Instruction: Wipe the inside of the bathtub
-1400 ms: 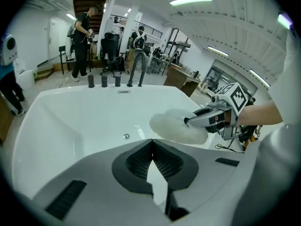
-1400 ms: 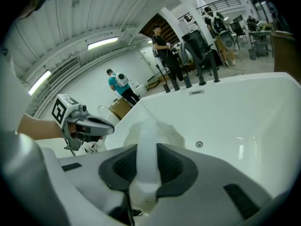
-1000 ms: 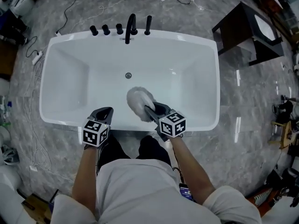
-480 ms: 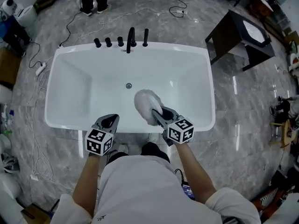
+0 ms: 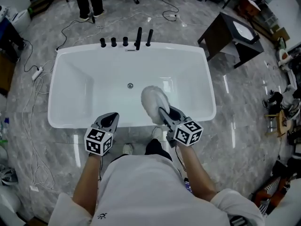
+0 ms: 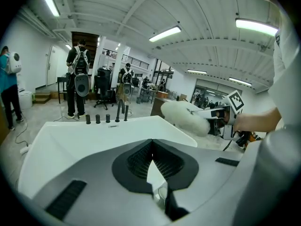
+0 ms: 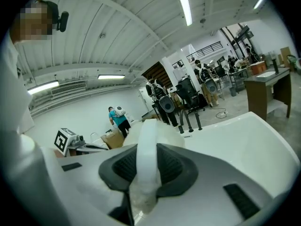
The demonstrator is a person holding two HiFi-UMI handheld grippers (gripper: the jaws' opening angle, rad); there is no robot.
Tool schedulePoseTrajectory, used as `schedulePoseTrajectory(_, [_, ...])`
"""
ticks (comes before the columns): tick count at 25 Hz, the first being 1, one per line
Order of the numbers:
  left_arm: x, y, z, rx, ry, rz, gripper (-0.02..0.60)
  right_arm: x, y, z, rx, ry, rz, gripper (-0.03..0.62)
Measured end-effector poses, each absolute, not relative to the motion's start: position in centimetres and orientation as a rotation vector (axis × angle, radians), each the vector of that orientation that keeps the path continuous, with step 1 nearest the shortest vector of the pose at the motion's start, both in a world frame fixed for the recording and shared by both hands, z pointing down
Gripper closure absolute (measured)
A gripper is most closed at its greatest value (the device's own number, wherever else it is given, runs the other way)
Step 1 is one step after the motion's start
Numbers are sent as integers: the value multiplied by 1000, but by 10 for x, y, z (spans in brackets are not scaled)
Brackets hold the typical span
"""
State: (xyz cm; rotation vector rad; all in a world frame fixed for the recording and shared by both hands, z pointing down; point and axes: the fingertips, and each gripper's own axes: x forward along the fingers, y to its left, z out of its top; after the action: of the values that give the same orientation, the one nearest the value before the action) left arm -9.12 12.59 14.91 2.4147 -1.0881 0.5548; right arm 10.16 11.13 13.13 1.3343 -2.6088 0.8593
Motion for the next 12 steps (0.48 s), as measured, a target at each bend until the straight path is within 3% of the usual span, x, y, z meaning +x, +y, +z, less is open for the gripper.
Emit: schedulePoseTrajectory(12, [-107,161,108,2541,-1067,466,571,98,171,62,1530,-2652,730,494])
